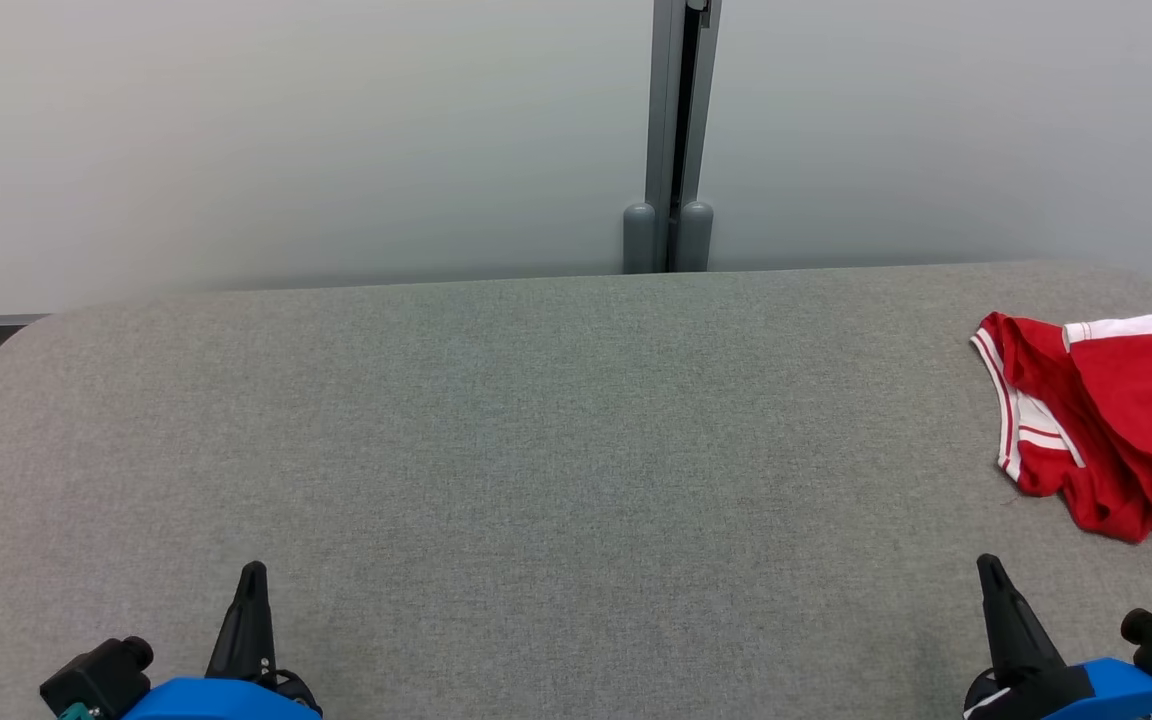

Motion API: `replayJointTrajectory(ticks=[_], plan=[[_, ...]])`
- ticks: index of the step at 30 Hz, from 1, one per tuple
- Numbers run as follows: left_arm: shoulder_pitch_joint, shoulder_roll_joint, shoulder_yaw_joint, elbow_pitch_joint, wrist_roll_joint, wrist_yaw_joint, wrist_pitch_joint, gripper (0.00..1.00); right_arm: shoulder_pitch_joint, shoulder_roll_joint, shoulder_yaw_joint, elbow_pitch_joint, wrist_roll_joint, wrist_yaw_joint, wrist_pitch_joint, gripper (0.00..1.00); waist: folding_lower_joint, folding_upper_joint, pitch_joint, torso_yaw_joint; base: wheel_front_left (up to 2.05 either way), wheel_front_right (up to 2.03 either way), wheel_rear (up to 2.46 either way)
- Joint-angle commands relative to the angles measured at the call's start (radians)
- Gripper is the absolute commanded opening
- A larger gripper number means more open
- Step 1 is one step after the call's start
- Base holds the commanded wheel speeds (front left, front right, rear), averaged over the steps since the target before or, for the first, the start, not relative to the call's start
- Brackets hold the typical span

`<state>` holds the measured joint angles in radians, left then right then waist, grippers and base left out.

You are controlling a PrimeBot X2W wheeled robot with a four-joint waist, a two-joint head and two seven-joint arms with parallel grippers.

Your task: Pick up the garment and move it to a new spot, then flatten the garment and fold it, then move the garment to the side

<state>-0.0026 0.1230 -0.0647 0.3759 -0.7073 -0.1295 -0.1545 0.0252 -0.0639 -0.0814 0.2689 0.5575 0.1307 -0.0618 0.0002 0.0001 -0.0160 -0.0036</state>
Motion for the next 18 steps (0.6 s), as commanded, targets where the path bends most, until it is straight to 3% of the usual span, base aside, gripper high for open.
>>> replayJointTrajectory(ticks=[1, 18], plan=[[-0.031, 0.002, 0.014, -0.021, -0.033, 0.0, 0.008, 0.0, -0.031, 0.0, -0.005, -0.018, 0.042, 0.0, 0.007, 0.0, -0.0001, -0.0001, 0.0, 0.0, 0.0, 0.0, 0.0], [-0.052, -0.016, 0.054, -0.049, -0.243, -0.001, 0.072, 0.0, -0.059, 0.003, -0.011, -0.021, 0.287, 0.0, 0.048, 0.0, -0.0001, -0.0001, 0.003, 0.001, 0.0, 0.0, 0.0]])
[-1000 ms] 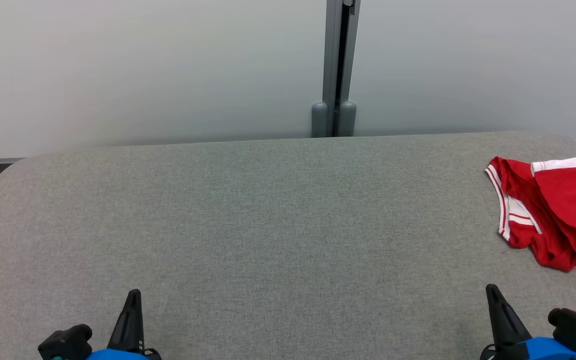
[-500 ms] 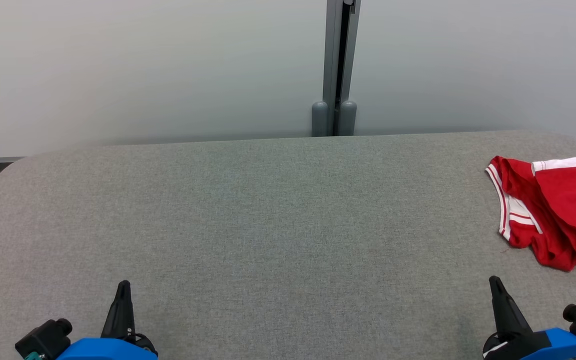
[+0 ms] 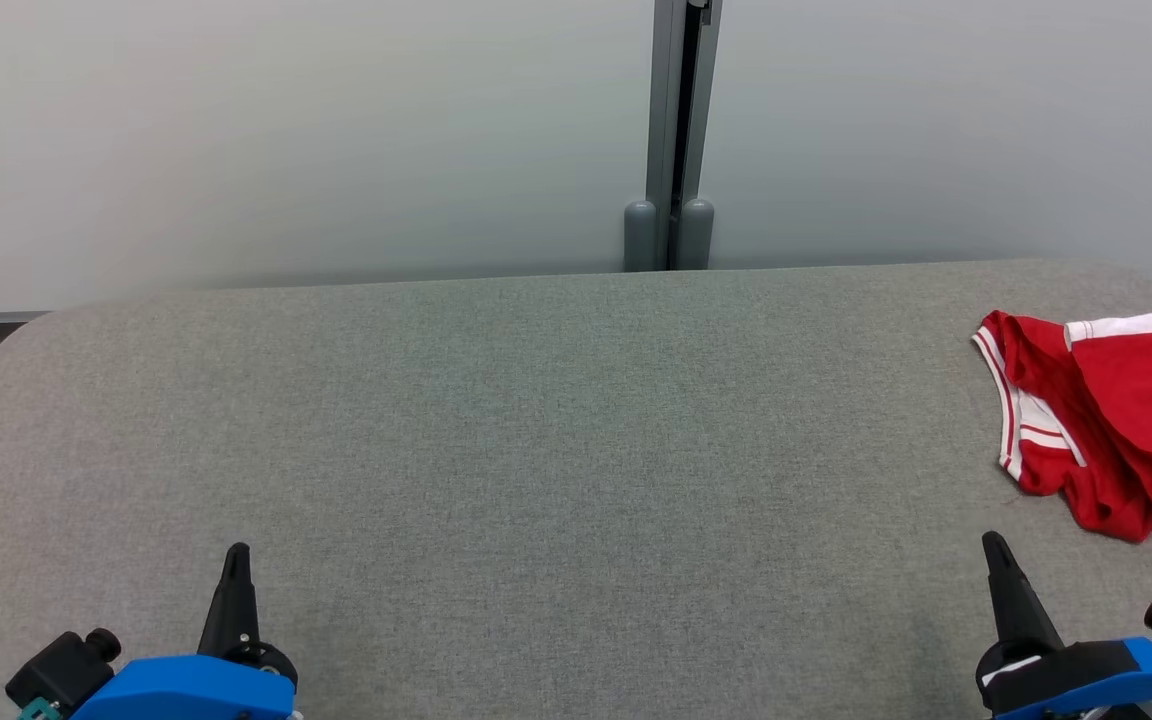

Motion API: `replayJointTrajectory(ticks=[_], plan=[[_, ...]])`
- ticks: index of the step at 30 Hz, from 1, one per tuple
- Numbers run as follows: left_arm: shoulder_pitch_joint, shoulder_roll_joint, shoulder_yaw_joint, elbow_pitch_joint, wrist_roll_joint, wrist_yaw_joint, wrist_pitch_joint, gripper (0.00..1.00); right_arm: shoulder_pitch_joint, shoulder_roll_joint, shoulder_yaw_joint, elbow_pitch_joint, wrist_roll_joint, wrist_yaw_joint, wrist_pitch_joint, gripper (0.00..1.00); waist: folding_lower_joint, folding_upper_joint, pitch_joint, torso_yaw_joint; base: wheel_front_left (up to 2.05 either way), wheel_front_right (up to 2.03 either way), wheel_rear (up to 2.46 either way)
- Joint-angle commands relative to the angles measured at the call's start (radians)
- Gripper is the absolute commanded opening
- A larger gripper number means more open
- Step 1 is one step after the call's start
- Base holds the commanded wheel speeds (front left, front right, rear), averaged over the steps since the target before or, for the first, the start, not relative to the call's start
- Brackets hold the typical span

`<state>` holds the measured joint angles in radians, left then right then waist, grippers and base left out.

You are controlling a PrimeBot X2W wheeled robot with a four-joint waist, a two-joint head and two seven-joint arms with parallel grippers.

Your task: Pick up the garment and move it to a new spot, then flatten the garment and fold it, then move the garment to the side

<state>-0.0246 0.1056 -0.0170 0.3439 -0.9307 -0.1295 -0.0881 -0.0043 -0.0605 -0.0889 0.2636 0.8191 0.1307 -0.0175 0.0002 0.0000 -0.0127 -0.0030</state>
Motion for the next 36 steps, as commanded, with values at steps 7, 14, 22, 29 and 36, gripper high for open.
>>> replayJointTrajectory(ticks=[7, 14, 22, 29, 36], plan=[[-0.038, -0.005, 0.024, -0.028, -0.106, -0.001, 0.032, 0.0, -0.04, 0.001, -0.007, -0.017, 0.126, 0.0, 0.021, 0.0, -0.0001, 0.0, 0.002, 0.0, 0.0, 0.0, 0.0], [-0.045, -0.011, 0.037, -0.038, -0.177, -0.001, 0.053, 0.0, -0.048, 0.003, -0.01, -0.018, 0.208, 0.0, 0.036, 0.0, -0.0001, 0.0, 0.003, 0.001, 0.0, 0.0, 0.0], [-0.052, -0.018, 0.051, -0.046, -0.243, -0.001, 0.072, 0.0, -0.057, 0.004, -0.012, -0.018, 0.284, 0.0, 0.048, 0.0, -0.0001, 0.0, 0.004, 0.001, 0.0, 0.0, 0.0], [-0.056, -0.023, 0.063, -0.054, -0.305, -0.001, 0.091, 0.0, -0.066, 0.005, -0.014, -0.019, 0.356, 0.0, 0.06, 0.0, -0.0001, 0.0, 0.005, 0.001, 0.0, 0.0, 0.0], [-0.063, -0.028, 0.073, -0.061, -0.363, -0.001, 0.109, 0.0, -0.072, 0.006, -0.016, -0.019, 0.424, 0.0, 0.071, 0.0, -0.0001, 0.0, 0.007, 0.001, 0.0, 0.0, 0.0]])
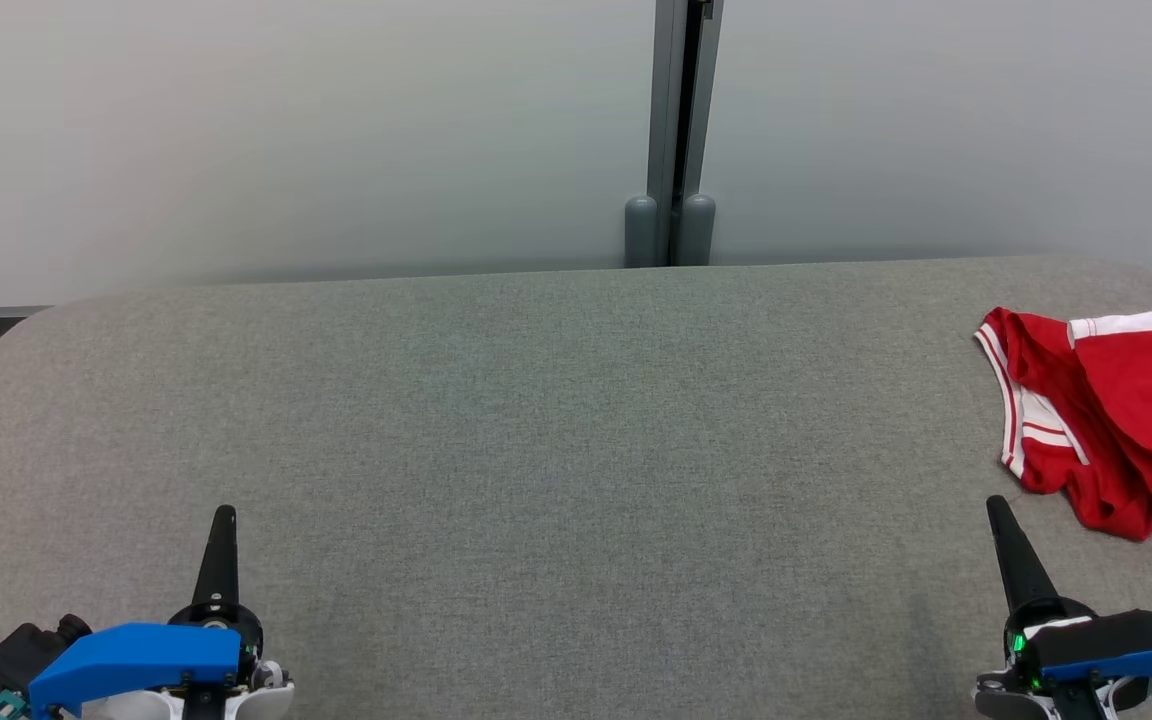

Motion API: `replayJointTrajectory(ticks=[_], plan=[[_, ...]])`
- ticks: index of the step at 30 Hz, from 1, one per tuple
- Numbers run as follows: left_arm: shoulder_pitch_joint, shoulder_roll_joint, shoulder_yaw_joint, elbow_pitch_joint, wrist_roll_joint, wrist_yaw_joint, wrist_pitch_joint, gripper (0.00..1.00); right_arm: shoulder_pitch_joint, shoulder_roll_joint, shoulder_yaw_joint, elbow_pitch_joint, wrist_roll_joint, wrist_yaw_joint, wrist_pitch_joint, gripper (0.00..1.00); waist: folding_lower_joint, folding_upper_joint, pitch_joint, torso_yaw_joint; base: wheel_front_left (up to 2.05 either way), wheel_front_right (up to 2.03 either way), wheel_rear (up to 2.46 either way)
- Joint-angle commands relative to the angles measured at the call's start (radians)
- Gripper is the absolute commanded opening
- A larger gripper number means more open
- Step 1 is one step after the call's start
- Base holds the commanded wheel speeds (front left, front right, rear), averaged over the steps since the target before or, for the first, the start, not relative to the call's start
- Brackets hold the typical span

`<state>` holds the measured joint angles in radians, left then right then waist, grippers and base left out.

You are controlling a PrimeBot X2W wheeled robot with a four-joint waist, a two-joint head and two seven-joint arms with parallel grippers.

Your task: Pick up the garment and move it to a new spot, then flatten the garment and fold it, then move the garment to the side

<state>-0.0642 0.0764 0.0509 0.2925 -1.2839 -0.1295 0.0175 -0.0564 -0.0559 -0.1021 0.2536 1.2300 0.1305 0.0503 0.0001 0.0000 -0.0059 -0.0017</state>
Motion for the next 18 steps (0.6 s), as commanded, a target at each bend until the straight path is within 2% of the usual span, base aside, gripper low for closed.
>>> replayJointTrajectory(ticks=[1, 18], plan=[[-0.025, 0.001, 0.007, -0.011, -0.018, -0.001, 0.006, 0.0, -0.021, 0.001, -0.003, -0.009, 0.022, 0.0, 0.005, 0.0, -0.0001, 0.0, 0.0, 0.0, 0.0, 0.0, 0.0], [-0.035, -0.01, 0.03, -0.027, -0.145, -0.002, 0.044, 0.0, -0.035, 0.004, -0.008, -0.01, 0.17, 0.0, 0.029, 0.0, -0.0001, 0.0, 0.003, 0.001, 0.0, 0.0, 0.0]])
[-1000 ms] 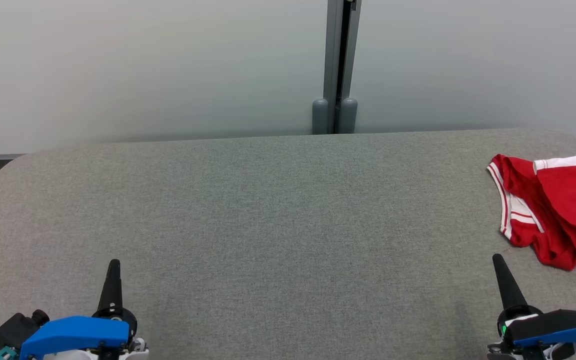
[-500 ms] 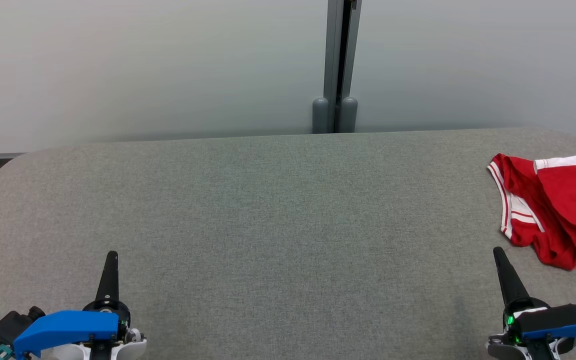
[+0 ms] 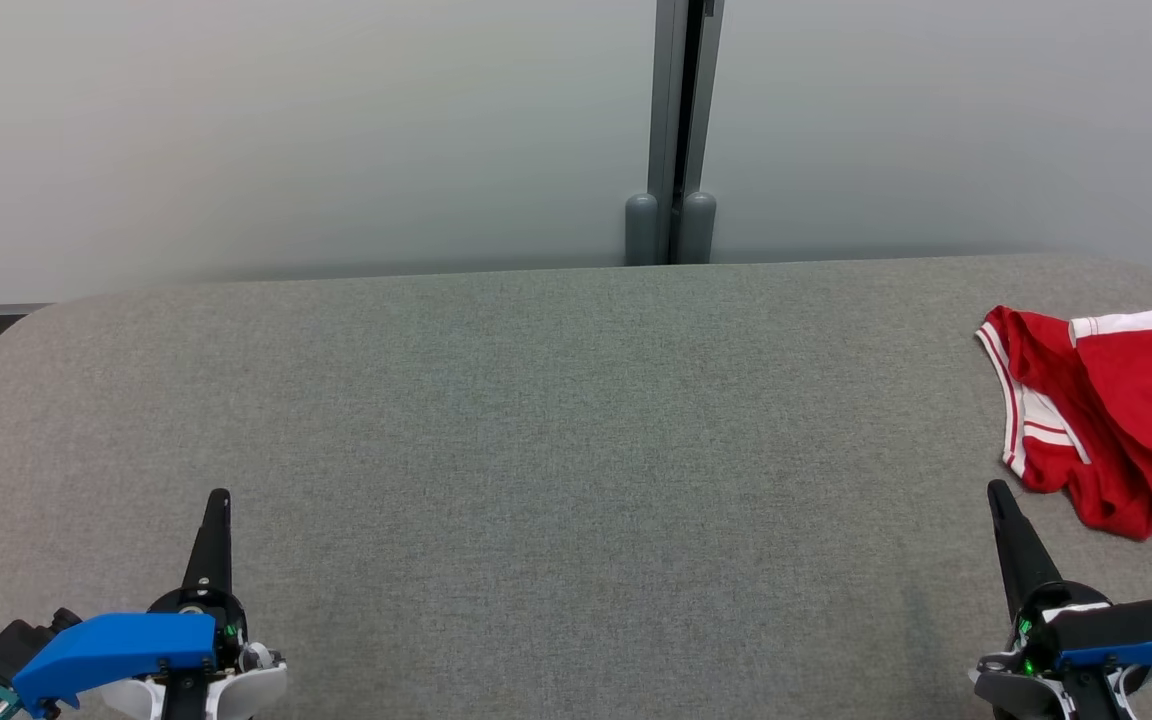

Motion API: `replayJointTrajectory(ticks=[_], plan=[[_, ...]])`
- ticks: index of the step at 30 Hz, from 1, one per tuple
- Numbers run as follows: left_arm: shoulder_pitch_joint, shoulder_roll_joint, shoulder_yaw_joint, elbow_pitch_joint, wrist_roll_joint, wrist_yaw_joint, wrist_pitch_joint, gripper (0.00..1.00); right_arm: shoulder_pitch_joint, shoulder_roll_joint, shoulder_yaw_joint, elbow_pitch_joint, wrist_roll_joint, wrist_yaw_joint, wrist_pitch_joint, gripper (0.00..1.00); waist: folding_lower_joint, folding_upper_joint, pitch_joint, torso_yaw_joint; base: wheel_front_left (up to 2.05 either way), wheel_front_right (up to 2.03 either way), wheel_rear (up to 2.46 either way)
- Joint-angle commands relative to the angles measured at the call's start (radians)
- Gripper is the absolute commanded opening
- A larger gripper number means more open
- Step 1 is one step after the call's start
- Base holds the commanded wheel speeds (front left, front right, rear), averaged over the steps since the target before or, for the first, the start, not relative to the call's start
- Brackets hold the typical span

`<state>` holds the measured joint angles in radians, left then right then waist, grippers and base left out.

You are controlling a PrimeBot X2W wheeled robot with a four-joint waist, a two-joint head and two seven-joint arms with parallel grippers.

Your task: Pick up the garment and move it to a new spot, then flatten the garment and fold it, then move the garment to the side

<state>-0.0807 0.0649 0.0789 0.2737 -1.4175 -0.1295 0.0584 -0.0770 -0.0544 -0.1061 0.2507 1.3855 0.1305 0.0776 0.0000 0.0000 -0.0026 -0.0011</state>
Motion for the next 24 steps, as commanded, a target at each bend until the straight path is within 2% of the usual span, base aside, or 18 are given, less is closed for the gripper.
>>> replayJointTrajectory(ticks=[1, 24], plan=[[-0.019, 0.001, 0.004, -0.01, -0.018, -0.002, 0.005, 0.0, -0.016, 0.002, -0.004, -0.007, 0.022, 0.0, 0.004, 0.0, 0.0, 0.0, 0.0, 0.0, 0.0, 0.0, 0.0], [-0.03, -0.013, 0.032, -0.027, -0.163, -0.002, 0.049, 0.0, -0.033, 0.005, -0.009, -0.007, 0.191, 0.0, 0.033, 0.0, 0.0, 0.0, 0.004, 0.001, 0.0, 0.0, 0.0]])
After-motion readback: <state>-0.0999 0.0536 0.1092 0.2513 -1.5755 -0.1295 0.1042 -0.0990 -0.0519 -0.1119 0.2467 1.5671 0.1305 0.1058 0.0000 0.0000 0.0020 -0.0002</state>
